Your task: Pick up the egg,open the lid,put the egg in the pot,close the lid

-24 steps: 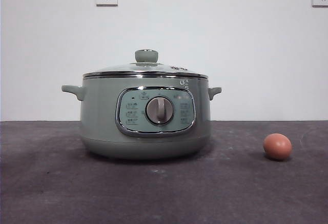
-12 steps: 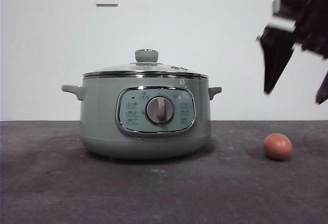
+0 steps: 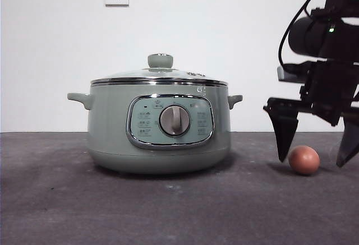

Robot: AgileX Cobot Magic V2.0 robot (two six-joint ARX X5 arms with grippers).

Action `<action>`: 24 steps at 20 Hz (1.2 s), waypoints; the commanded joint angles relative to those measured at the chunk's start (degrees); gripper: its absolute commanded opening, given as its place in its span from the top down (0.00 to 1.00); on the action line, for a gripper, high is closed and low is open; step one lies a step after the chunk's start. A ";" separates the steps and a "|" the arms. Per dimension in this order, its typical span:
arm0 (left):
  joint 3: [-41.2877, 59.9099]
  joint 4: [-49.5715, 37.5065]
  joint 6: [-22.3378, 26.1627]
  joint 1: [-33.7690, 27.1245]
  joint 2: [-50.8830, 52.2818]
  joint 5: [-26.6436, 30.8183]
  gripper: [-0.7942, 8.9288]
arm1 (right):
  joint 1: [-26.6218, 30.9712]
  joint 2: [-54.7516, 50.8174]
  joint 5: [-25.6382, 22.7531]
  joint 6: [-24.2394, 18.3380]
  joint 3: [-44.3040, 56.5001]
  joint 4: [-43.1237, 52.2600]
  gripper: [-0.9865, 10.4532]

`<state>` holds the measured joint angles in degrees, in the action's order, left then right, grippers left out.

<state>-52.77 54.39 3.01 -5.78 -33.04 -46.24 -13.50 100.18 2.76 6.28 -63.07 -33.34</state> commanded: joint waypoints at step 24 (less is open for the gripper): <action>0.00 -7.67 -2.78 0.61 -3.72 -0.31 0.27 | -0.07 -12.35 -0.11 -4.50 -0.07 -3.78 0.93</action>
<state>-52.77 47.29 1.52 -5.39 -36.82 -46.22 -13.54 88.09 2.79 2.96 -63.09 -37.17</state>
